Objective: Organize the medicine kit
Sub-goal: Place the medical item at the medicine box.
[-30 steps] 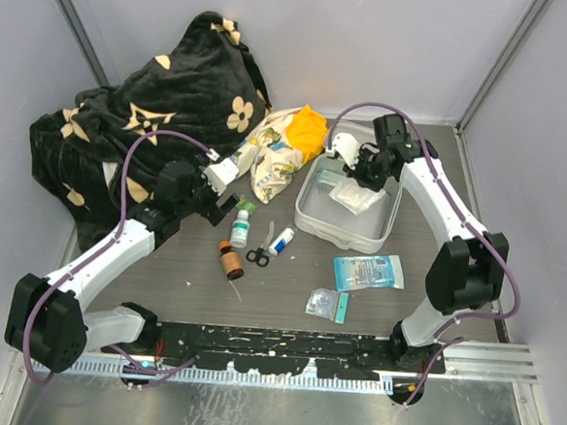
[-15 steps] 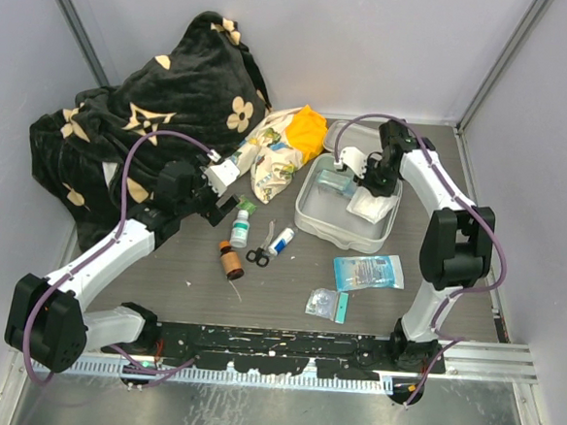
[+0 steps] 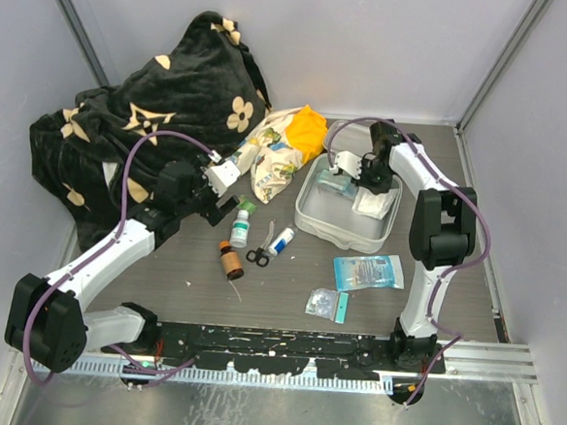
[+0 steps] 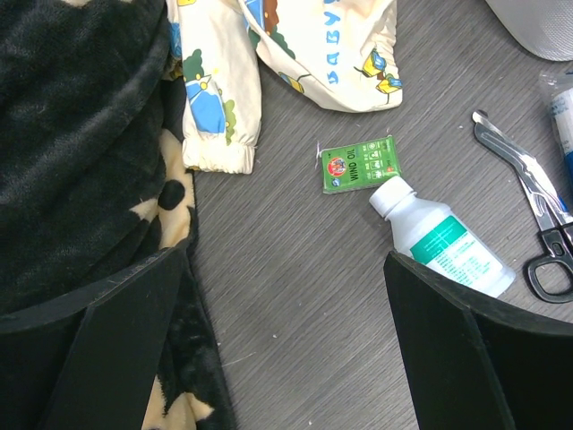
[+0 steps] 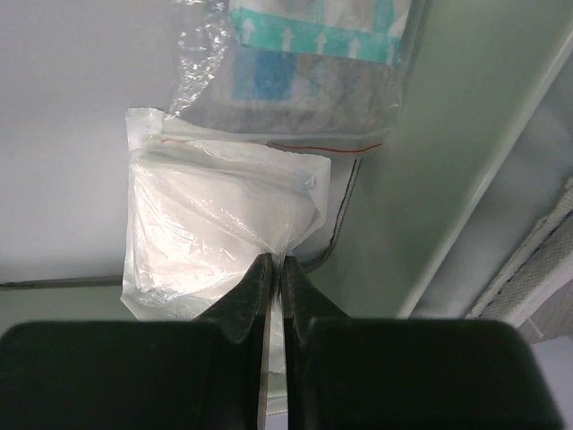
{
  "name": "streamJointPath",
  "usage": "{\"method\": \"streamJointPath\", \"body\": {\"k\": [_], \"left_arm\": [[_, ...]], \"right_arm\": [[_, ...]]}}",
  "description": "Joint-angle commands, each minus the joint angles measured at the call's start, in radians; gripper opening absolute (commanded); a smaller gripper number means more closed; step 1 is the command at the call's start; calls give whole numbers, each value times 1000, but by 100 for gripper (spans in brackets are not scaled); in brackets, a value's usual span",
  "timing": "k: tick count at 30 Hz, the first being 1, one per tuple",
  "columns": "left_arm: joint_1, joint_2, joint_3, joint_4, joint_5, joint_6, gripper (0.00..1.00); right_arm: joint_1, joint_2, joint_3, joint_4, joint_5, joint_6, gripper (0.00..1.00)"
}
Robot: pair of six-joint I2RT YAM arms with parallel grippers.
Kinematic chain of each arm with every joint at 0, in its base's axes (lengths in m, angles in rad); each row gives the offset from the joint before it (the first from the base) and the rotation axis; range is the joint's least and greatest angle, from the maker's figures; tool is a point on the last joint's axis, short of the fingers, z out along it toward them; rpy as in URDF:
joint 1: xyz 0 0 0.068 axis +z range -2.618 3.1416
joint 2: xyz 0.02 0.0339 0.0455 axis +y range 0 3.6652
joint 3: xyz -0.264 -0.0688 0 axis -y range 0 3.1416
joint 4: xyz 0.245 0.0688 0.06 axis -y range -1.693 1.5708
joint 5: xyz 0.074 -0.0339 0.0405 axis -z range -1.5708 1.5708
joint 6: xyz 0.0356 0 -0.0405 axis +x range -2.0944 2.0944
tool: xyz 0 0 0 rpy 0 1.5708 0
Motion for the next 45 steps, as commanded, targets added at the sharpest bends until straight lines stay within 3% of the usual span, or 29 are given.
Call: {"method": "streamJointPath", "body": {"k": [1, 12, 24, 36, 45], "left_arm": [[5, -10, 14, 36, 10, 10, 98], [5, -14, 11, 30, 10, 19, 98], [5, -45, 11, 25, 0, 27, 98], [5, -56, -7, 40, -28, 35, 98], [5, -84, 4, -98, 8, 5, 98]], "right_arm": [[-8, 20, 56, 34, 55, -27, 8], [-10, 46, 33, 146, 92, -18, 14], [-11, 17, -19, 194, 104, 48, 39], [-10, -129, -38, 169, 4, 139, 52], [-10, -297, -62, 93, -180, 281, 58]]}}
